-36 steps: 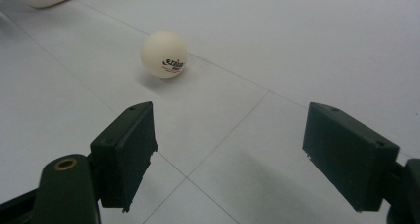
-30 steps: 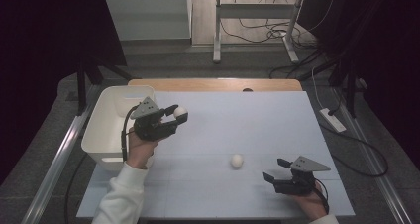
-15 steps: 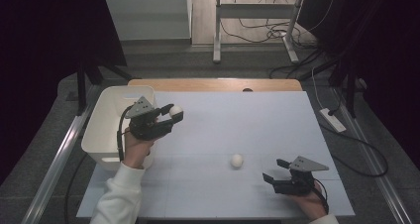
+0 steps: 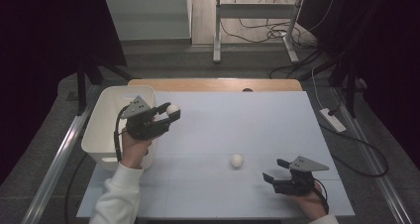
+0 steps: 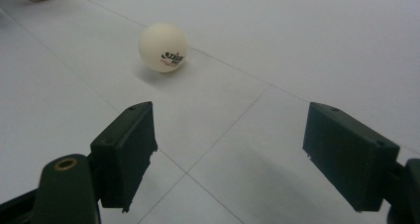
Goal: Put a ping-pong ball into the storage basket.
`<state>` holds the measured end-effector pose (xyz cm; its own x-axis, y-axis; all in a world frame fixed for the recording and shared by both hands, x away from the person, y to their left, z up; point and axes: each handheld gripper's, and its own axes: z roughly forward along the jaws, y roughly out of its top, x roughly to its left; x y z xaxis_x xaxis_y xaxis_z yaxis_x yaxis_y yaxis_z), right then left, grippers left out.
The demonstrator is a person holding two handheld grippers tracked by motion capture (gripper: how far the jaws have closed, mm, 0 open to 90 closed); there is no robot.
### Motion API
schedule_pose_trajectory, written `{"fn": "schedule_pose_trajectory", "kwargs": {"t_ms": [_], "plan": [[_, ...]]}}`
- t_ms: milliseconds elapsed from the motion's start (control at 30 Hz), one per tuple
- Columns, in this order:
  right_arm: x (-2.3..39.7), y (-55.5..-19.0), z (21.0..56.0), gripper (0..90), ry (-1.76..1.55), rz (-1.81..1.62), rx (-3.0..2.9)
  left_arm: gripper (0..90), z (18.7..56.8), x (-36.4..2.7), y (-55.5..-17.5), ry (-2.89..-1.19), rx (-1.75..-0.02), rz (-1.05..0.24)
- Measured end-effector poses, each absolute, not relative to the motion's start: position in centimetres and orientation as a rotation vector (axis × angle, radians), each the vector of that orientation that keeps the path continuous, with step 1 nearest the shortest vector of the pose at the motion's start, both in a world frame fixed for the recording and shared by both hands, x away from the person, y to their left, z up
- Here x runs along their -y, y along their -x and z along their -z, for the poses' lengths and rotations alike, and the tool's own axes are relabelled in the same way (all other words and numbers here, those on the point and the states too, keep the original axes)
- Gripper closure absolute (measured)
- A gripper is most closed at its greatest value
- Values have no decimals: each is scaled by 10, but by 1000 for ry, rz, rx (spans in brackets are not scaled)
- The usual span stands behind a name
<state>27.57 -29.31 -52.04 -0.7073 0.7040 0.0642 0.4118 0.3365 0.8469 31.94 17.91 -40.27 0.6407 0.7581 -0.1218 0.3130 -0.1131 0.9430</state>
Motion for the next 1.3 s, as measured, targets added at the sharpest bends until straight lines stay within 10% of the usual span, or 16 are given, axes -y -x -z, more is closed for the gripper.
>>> {"fn": "schedule_pose_trajectory", "kwargs": {"t_ms": [1300], "plan": [[294, -276, 521, 206, -1011, -1305, -2292, 511, 401, -172, -326, -1737, -904, -466]]}}
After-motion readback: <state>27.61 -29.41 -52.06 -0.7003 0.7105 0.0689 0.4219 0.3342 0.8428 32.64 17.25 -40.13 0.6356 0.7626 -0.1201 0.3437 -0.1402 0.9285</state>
